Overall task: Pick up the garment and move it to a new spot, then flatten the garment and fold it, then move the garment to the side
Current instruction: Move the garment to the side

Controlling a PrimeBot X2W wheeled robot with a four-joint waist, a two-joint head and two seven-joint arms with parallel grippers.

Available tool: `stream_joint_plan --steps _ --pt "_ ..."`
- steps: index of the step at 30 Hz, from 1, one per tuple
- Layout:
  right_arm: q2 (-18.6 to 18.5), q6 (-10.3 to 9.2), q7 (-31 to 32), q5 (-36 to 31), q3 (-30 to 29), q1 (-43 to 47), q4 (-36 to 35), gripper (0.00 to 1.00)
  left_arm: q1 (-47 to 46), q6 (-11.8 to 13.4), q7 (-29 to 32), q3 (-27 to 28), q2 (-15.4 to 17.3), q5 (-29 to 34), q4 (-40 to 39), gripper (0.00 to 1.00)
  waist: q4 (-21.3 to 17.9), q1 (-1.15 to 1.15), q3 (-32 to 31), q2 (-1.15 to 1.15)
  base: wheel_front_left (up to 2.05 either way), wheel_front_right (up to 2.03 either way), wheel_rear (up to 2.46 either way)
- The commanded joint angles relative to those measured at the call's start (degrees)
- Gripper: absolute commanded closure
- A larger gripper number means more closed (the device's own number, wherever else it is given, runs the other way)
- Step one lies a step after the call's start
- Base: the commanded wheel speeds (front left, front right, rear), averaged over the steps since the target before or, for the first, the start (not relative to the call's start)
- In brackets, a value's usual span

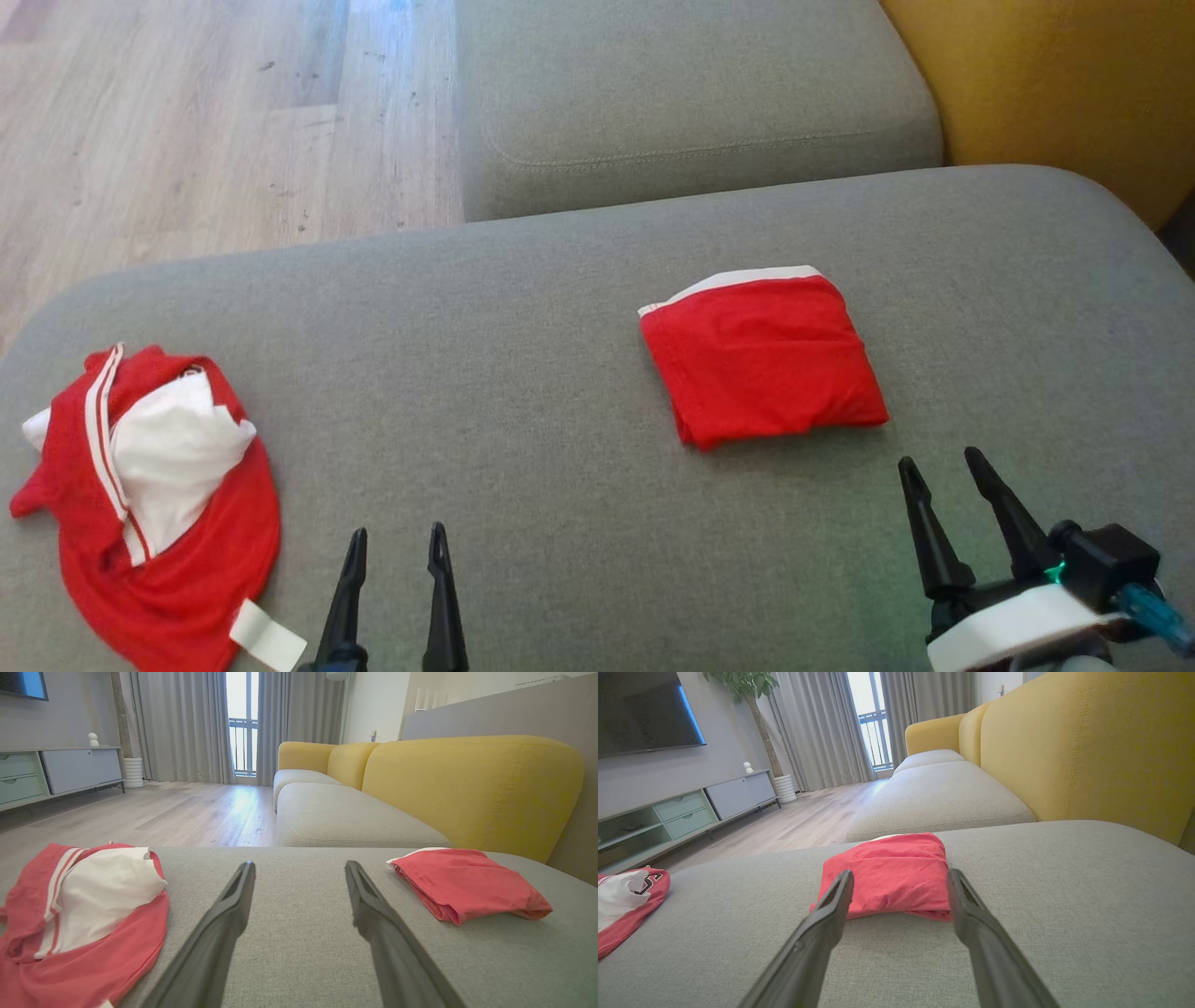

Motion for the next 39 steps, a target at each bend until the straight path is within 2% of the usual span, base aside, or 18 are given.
stream_joint_plan --steps 1,24,33,39 --pt "-0.49 -0.05 -0.79 -0.43 0.57 -1.32 -2.12 0.00 -1.64 0.30 -0.29 1.97 -0.18 0.64 -1.59 0.00 0.02 0.00 -0.04 0.00 0.00 0.00 0.00" --pt "0.06 -0.05 -0.80 -0.39 0.14 -1.23 -1.48 0.00 -1.80 -0.13 -0.29 1.88 -0.18 1.05 -1.15 0.00 1.04 0.00 -0.28 0.00 0.00 0.00 0.00" --pt "-1.57 -0.05 -0.79 0.87 1.96 -5.77 1.94 0.00 -3.36 -0.44 -0.29 0.88 -0.18 1.29 -1.38 0.00 2.84 0.00 3.94 0.00 0.00 0.00 0.00" --pt "-4.64 -0.05 2.40 4.84 2.86 -14.46 4.91 0.00 -7.35 -0.66 -0.29 -0.94 -0.18 1.41 -1.86 0.00 4.99 0.00 11.61 0.00 0.00 0.00 0.00"
